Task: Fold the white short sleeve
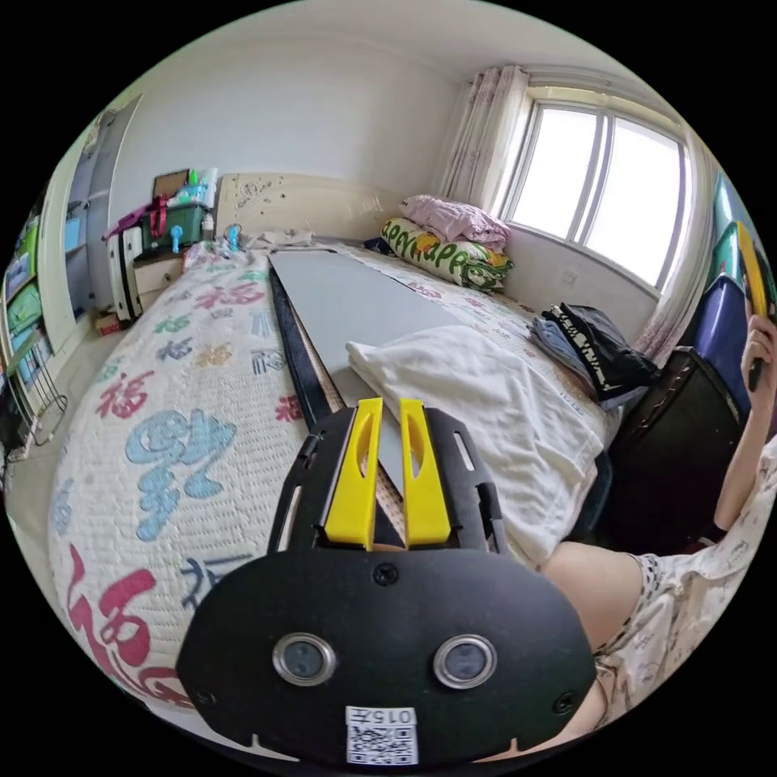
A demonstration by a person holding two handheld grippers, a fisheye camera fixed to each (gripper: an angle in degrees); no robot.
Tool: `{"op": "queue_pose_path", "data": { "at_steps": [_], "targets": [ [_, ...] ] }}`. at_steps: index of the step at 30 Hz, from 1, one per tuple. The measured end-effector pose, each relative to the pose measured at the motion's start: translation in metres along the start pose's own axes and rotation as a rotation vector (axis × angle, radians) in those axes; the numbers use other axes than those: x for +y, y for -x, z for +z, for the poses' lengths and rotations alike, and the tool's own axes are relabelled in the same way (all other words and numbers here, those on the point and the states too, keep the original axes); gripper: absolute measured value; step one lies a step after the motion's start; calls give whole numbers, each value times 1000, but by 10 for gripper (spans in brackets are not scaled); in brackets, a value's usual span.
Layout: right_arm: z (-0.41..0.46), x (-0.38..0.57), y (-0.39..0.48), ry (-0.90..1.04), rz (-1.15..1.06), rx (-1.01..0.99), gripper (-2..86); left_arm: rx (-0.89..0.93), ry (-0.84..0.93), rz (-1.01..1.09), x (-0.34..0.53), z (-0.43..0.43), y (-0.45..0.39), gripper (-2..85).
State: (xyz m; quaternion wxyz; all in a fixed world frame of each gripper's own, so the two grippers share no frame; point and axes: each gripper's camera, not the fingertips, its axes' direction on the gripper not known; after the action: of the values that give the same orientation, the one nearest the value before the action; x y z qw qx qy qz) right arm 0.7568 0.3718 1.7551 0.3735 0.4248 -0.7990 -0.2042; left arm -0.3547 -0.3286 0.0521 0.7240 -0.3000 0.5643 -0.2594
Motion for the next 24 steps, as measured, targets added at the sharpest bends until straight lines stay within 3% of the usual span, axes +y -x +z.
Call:
{"op": "queue_pose_path", "data": {
  "at_steps": [3, 8, 12, 15, 17, 20, 24],
  "targets": [
    [-1, -11, 3, -57, -61, 143, -5, 90, -19, -52, 26, -1, -4, 43],
    [-46, -25, 42, -522, -258, 58, -6, 161, -121, -125, 56, -8, -14, 34],
    [-42, -25, 58, -585, -394, 80, -6, 245, -159, -208, 73, 4, -10, 18],
    [23, -13, 18, -372, -365, 167, -6, 315, -215, -208, 78, 5, -15, 2],
    [128, 23, -27, -24, -398, 422, -6, 337, -196, -279, 83, 11, -13, -4],
    [273, 100, -99, 409, -423, 633, -6, 339, -202, -439, 100, 23, -3, -8],
    [406, 220, -168, 706, -536, 919, -7, 433, -296, -595, 121, 39, 18, -9]
  ]
}}
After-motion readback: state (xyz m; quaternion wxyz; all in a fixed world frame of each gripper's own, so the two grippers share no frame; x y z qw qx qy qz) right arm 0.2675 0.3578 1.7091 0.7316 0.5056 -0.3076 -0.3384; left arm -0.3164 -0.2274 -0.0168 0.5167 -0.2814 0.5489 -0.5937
